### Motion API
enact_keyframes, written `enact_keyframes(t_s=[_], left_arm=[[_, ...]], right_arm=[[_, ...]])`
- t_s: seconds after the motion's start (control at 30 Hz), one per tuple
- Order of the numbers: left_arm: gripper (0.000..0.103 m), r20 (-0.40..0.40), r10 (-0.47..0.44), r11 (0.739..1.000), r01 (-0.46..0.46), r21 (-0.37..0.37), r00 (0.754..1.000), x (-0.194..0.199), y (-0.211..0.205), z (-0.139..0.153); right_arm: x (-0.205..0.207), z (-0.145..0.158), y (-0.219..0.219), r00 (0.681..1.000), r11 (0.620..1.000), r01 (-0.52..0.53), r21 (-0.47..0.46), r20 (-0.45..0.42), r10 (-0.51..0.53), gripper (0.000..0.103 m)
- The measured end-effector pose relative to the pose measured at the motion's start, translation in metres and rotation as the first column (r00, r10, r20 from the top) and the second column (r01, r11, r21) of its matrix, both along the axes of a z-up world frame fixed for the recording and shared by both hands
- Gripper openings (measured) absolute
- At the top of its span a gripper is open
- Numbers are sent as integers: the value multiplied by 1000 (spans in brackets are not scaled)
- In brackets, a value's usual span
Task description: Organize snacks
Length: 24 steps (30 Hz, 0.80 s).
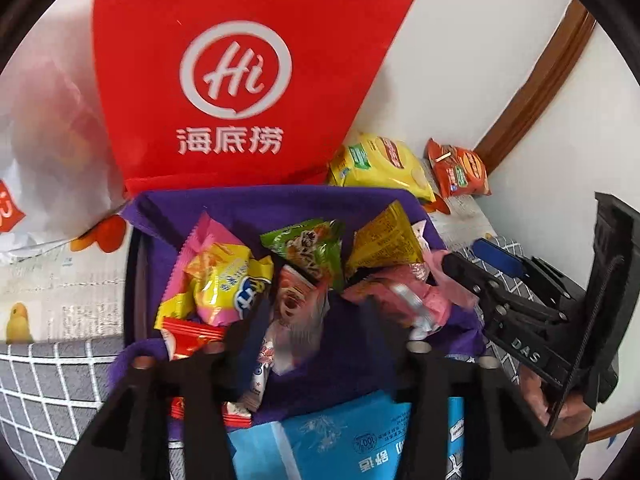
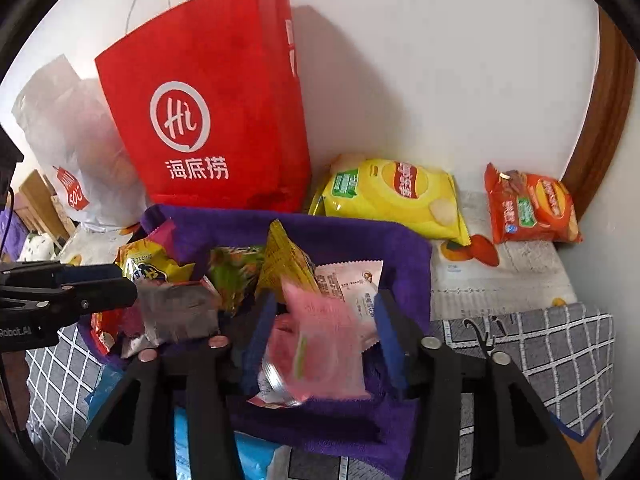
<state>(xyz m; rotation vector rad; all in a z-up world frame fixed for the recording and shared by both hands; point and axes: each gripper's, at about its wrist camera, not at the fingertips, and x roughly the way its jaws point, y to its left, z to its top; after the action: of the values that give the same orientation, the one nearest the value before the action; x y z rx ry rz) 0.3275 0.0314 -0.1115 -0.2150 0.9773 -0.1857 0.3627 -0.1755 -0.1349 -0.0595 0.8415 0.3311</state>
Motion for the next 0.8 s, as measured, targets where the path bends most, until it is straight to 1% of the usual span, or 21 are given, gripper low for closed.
enact_keyframes(t_s=[0.1, 0.17, 0.2, 0.27, 0.3, 0.4, 0.43, 0.5, 0.57, 0.6, 0.73, 0.8], left_arm=[[55, 28, 11, 1000, -11, 19, 1000, -14, 4, 12], [58, 56, 22, 999, -24, 26, 998, -28, 6, 22], [62, 68, 29, 999, -31, 28, 997, -36, 8, 27], [64, 100, 36, 999, -39, 28, 994, -54, 10, 39], [66, 115, 41, 998, -45, 35, 993, -63, 11, 44], [72, 153, 59, 996, -68, 56, 986, -92, 10, 59], [76, 167, 63, 995, -74, 62, 984, -102, 9, 64], [81, 185, 63, 994, -78, 77, 981, -122, 8, 71], [82, 210, 70, 992, -91, 92, 975, -142, 5, 78], [84, 222, 71, 990, -96, 103, 972, -151, 3, 81], [97, 259, 81, 983, -120, 141, 962, -187, -5, 91], [99, 273, 85, 980, -130, 151, 958, -202, -7, 95]], right_arm=[[-16, 21, -3, 999, 999, 19, 28, 29, -20, 59], [-28, 35, -6, 998, 999, 32, 43, 50, -34, 70], [-39, 46, -8, 996, 997, 43, 60, 74, -48, 72], [-54, 61, -11, 993, 996, 55, 73, 103, -63, 79], [-63, 69, -12, 991, 995, 64, 73, 115, -72, 81], [-90, 89, -12, 985, 995, 84, 50, 146, -90, 81], [-103, 95, -12, 983, 995, 88, 39, 156, -93, 81], [-119, 102, -13, 981, 995, 97, 31, 164, -101, 81], [-138, 108, -14, 983, 995, 101, 26, 151, -104, 81], [-145, 109, -16, 984, 995, 98, 26, 145, -101, 81], [-180, 115, -21, 984, 994, 102, 32, 147, -105, 81], [-196, 118, -24, 983, 993, 112, 38, 142, -116, 85]])
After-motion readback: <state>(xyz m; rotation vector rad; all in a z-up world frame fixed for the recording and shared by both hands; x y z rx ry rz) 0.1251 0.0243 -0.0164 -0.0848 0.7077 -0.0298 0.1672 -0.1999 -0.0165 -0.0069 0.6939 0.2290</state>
